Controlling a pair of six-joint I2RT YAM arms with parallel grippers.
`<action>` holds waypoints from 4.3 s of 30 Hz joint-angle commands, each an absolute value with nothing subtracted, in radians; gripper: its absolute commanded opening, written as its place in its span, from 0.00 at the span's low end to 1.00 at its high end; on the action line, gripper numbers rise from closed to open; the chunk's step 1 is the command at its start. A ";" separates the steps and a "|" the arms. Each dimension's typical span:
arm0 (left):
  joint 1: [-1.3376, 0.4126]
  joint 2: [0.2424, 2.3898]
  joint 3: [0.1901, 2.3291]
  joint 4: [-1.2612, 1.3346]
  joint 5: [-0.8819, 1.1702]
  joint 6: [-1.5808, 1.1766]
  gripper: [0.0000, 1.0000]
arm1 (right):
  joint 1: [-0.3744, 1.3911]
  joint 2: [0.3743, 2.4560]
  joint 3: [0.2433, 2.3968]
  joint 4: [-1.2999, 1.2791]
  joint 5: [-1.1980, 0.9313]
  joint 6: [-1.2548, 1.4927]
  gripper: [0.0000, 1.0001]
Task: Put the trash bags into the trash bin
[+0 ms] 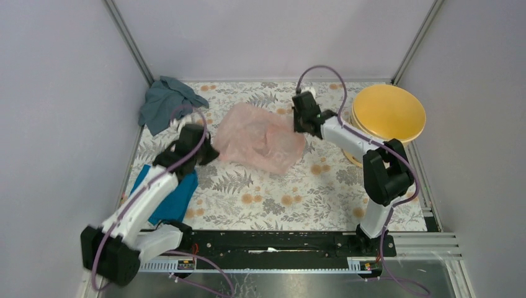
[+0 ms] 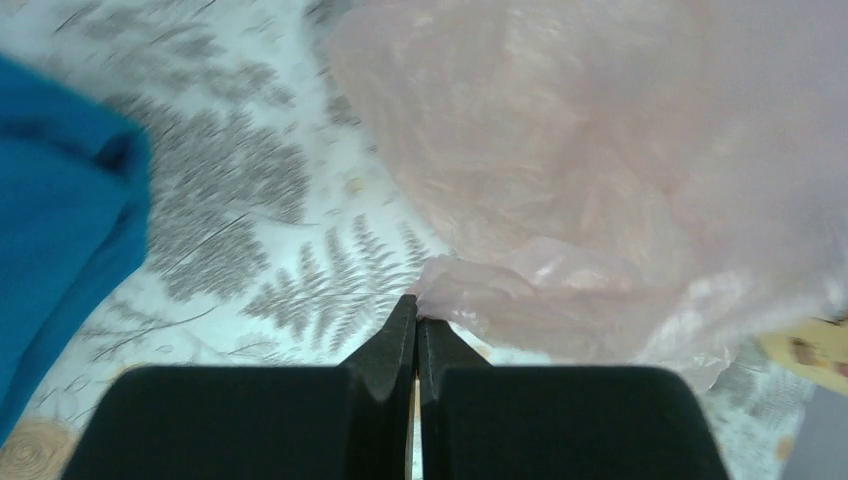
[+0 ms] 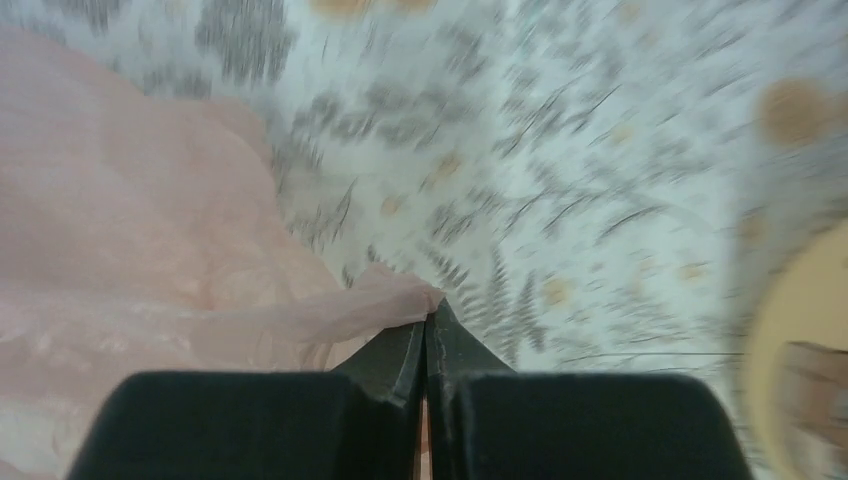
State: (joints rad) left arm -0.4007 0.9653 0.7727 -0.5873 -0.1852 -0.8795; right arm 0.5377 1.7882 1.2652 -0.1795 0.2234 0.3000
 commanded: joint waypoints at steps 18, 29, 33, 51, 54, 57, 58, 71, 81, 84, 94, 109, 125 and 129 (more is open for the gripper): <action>-0.348 1.008 0.768 -0.452 0.044 -0.716 0.00 | 0.552 1.213 0.938 -0.131 0.004 0.352 0.00; -0.339 1.016 1.226 -0.398 0.250 -0.626 0.00 | 0.554 1.339 1.461 -0.360 -0.121 0.256 0.00; -0.339 0.940 1.290 -0.336 0.240 -0.631 0.00 | 0.555 1.235 1.456 -0.268 -0.167 0.294 0.00; -0.339 0.850 0.945 -0.428 0.221 -0.652 0.00 | 0.554 1.277 1.108 -0.239 -0.229 0.387 0.00; -0.339 0.846 0.927 -0.410 0.228 -0.670 0.00 | 0.554 1.284 1.110 -0.230 -0.236 0.388 0.00; -0.339 0.848 0.881 -0.369 0.273 -0.731 0.00 | 0.555 1.269 1.077 -0.201 -0.246 0.396 0.00; -0.339 0.850 0.865 -0.353 0.291 -0.757 0.00 | 0.555 1.264 1.070 -0.197 -0.251 0.396 0.00; -0.626 0.986 0.810 -0.187 0.109 -0.929 0.00 | 0.554 1.185 0.980 -0.173 -0.360 0.402 0.00; -0.881 1.183 0.897 -0.077 -0.111 -0.949 0.00 | 0.554 1.065 0.898 -0.234 -0.345 0.371 0.00; -0.955 1.222 0.858 -0.006 -0.143 -0.981 0.00 | 0.554 1.029 0.877 -0.251 -0.337 0.365 0.00; -1.006 1.244 0.781 0.155 -0.125 -1.013 0.00 | 0.555 0.961 0.836 -0.221 -0.343 0.492 0.00; -1.006 1.143 0.623 0.493 0.156 -0.789 0.07 | 0.555 0.981 0.741 0.078 -0.473 0.805 0.00; -1.006 1.096 0.594 0.565 0.003 -0.642 0.37 | 0.554 1.001 0.763 0.132 -0.451 0.905 0.00; -1.007 1.148 0.647 0.546 0.032 -0.636 0.44 | 0.554 1.005 0.736 0.204 -0.479 0.935 0.00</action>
